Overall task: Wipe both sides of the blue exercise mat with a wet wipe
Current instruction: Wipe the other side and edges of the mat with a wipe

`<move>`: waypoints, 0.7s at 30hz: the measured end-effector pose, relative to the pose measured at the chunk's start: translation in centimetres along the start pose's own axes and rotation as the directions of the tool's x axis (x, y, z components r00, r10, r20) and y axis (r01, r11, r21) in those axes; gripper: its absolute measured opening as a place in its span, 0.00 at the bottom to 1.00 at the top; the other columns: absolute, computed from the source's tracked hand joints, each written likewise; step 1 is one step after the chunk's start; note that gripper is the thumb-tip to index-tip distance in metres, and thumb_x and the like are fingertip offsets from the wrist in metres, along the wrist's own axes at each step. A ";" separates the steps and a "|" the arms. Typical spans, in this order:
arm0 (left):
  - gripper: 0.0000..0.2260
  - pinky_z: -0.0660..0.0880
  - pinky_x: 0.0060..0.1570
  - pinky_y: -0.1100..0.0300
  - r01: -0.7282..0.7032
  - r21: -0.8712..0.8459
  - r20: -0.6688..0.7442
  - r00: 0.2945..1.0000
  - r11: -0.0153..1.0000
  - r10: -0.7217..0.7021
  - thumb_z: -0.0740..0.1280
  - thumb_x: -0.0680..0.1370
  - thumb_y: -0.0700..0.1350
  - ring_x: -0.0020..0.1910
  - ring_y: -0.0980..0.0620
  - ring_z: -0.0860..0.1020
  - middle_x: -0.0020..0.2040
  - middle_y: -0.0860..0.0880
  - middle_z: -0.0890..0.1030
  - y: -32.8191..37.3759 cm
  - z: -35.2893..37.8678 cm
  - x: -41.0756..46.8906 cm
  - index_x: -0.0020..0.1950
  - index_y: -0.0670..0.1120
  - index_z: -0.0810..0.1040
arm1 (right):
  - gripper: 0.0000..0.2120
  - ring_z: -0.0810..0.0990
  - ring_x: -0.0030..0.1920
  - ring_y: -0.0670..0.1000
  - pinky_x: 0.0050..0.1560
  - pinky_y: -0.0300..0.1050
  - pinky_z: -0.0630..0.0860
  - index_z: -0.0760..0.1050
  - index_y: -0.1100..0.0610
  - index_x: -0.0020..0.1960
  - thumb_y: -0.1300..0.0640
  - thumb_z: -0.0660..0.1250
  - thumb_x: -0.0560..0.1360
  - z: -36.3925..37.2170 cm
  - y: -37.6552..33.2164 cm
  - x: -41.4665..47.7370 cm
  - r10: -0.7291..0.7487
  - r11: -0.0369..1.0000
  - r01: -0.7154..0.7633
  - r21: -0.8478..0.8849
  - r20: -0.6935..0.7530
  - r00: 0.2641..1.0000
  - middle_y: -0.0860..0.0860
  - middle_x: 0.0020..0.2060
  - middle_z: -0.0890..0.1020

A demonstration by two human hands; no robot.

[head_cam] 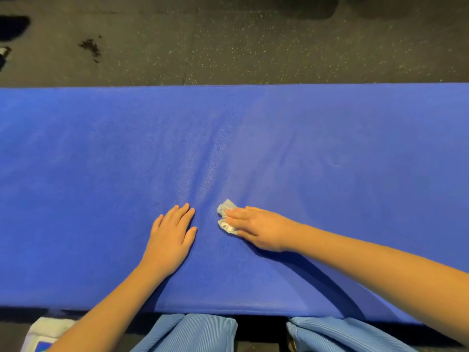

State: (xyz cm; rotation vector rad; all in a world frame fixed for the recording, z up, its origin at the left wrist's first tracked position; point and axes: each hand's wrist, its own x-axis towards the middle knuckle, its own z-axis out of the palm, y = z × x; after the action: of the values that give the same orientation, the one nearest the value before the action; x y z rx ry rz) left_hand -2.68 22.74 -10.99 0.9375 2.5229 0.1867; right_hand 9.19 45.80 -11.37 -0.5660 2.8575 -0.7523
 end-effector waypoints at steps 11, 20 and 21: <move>0.33 0.61 0.69 0.48 -0.032 0.047 -0.011 0.999 0.998 0.033 0.44 0.75 0.61 0.72 0.47 0.66 0.72 0.49 0.71 -0.2 -0.2 0.5 0.71 0.46 0.72 | 0.19 0.73 0.59 0.57 0.59 0.52 0.71 0.68 0.56 0.68 0.53 0.50 0.82 0.1 2.3 0.8 0.039 0.999 -0.039 -0.004 -0.008 0.999 0.51 0.69 0.68; 0.43 0.49 0.75 0.48 -0.034 0.093 0.137 0.990 0.995 0.021 0.34 0.68 0.66 0.78 0.49 0.49 0.80 0.51 0.52 0.9 -1.2 5.9 0.79 0.48 0.55 | 0.15 0.75 0.48 0.60 0.48 0.55 0.74 0.71 0.58 0.64 0.61 0.57 0.78 -0.5 8.0 2.3 0.212 0.975 -0.216 -0.047 -0.077 0.974 0.54 0.62 0.73; 0.43 0.48 0.75 0.48 -0.034 0.114 0.144 0.989 0.993 0.017 0.33 0.68 0.65 0.79 0.49 0.48 0.80 0.52 0.51 1.0 -0.8 5.9 0.80 0.49 0.54 | 0.15 0.76 0.50 0.60 0.50 0.54 0.74 0.71 0.59 0.63 0.59 0.54 0.80 -0.5 6.7 2.1 0.115 0.993 -0.116 -0.023 -0.054 0.992 0.54 0.64 0.72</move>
State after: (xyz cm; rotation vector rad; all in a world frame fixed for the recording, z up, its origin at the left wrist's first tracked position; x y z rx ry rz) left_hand -6.45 27.31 -12.11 0.9917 2.4118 -0.0189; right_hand 4.97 50.58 -14.31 -0.3855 2.9220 -0.7228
